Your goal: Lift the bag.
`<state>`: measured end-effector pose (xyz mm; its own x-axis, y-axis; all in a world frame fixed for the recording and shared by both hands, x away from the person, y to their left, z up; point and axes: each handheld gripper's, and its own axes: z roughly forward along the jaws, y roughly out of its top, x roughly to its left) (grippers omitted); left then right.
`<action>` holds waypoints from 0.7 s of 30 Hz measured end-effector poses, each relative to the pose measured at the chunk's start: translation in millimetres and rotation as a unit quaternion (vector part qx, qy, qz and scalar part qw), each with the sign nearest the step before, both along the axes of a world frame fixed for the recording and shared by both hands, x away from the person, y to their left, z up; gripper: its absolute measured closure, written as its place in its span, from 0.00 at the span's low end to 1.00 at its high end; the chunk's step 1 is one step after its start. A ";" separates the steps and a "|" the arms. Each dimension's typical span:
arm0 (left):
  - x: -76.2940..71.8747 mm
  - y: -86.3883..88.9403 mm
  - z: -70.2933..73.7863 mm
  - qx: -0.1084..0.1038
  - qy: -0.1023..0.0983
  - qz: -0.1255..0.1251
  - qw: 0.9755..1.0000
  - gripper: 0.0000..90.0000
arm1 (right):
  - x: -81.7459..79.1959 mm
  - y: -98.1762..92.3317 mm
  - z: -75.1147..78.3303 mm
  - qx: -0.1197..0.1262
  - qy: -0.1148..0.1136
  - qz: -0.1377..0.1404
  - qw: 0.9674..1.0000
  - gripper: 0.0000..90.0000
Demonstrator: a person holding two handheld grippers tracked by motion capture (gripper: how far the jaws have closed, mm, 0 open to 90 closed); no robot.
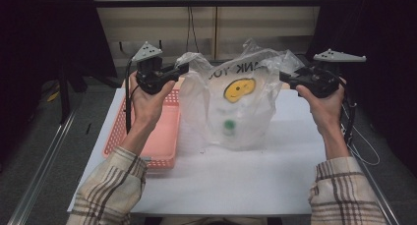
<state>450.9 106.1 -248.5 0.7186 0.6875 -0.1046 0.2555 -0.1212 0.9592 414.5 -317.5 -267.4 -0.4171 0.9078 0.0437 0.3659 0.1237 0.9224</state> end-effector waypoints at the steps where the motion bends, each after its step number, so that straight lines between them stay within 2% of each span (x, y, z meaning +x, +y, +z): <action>1: -0.8 0.4 0.7 -0.001 0.002 -0.001 1.000 0.91 | -2.2 0.2 -1.5 -0.002 0.002 -0.002 1.000 0.37; 5: -4.2 2.4 2.9 -0.005 0.008 -0.006 1.000 0.81 | -10.0 0.2 -4.9 0.002 0.005 -0.005 1.000 0.29; 7: -7.4 3.0 3.8 -0.009 0.011 -0.010 1.000 0.65 | -14.6 0.7 -6.9 0.004 0.002 -0.007 1.000 0.26; 9: -11.7 3.3 4.8 -0.004 0.006 -0.011 1.000 0.49 | -20.8 2.7 -9.7 0.001 -0.001 -0.006 1.000 0.25; 14: -27.7 8.6 7.0 -0.004 -0.001 -0.014 1.000 0.21 | -32.8 3.2 -15.6 -0.002 -0.006 -0.013 1.000 0.24; 18: -42.2 19.4 4.2 0.005 -0.009 -0.017 1.000 0.13 | -42.7 0.3 -19.4 -0.002 -0.008 -0.017 1.000 0.22; 21: -54.2 28.9 -0.3 0.007 -0.012 -0.026 1.000 0.11 | -52.1 -1.2 -21.8 0.000 -0.011 -0.017 1.000 0.21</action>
